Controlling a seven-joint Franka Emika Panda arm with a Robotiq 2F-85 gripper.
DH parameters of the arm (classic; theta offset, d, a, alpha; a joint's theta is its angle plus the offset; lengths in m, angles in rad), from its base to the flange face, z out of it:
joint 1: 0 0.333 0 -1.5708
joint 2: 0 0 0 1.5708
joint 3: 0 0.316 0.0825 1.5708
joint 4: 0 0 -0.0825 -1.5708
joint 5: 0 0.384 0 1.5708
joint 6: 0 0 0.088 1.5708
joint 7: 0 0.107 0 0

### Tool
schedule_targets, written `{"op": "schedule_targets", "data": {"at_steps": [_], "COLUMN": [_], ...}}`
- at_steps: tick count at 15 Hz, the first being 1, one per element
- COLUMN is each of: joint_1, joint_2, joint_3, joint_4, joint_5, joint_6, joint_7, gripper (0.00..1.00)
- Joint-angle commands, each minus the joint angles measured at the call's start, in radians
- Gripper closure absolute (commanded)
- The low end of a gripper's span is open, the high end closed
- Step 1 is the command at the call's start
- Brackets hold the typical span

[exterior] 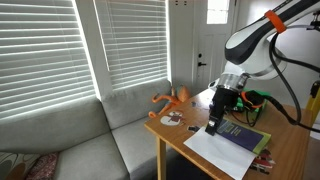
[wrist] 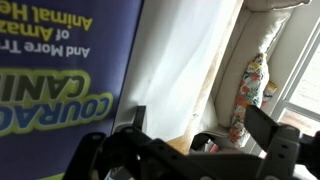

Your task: Open the book

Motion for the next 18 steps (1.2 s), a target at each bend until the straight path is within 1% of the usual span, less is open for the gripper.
{"op": "schedule_targets", "data": {"at_steps": [1,8,15,18], "joint_1": [0.021,0.064,0.095,0.108], "joint_2": [0.004,0.009,-0.003,-0.009], "joint_3": [0.026,0.080,0.116,0.126], "joint_4": [0.006,0.001,-0.010,-0.024], "joint_5": [-0.137,-0.434,-0.742,-0.849], "joint_6": [0.069,0.182,0.206,0.224], "joint_7": [0.064,0.217,0.405,0.478], "gripper": [0.00,0.00,0.00,0.00]}}
